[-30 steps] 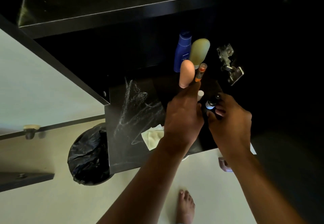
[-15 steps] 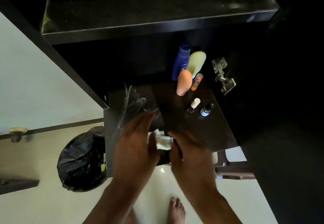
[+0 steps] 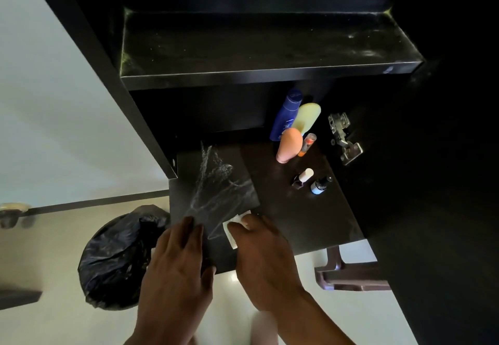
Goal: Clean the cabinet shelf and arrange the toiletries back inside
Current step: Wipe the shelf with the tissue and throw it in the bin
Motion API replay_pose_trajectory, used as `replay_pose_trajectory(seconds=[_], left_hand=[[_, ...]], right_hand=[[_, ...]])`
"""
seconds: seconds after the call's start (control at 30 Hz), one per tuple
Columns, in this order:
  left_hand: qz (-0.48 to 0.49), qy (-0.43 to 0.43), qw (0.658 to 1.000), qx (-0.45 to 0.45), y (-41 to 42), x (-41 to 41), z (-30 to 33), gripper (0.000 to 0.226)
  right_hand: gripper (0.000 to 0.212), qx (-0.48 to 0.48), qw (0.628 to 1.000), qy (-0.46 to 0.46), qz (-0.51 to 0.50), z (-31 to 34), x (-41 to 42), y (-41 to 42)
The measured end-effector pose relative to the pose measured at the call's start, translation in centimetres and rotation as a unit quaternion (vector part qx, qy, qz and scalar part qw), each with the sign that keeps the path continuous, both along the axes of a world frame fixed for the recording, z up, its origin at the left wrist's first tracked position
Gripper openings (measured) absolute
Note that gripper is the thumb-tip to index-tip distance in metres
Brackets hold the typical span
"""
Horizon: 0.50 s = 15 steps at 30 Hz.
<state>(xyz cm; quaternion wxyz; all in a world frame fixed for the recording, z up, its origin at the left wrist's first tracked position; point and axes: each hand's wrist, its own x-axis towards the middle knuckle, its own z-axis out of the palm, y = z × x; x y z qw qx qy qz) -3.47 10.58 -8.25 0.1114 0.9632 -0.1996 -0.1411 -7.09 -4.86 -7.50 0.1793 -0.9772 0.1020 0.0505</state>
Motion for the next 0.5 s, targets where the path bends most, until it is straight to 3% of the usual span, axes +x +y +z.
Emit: replay_pose_trajectory(seconds=[0.2, 0.33, 0.5], left_hand=[[-0.002, -0.031, 0.998, -0.054, -0.2, 0.1, 0.5, 0.076], [0.014, -0.009, 0.999, -0.046, 0.3, 0.3, 0.5, 0.073], [0.013, -0.009, 0.999, -0.043, 0.1, 0.5, 0.9, 0.074]], right_hand=[[0.038, -0.047, 0.998, 0.036, -0.024, -0.5, 1.7, -0.6], [0.029, -0.06, 0.997, -0.029, -0.047, -0.3, 6.2, -1.3], [0.019, -0.038, 0.996, -0.067, 0.045, -1.0, 9.1, 0.7]])
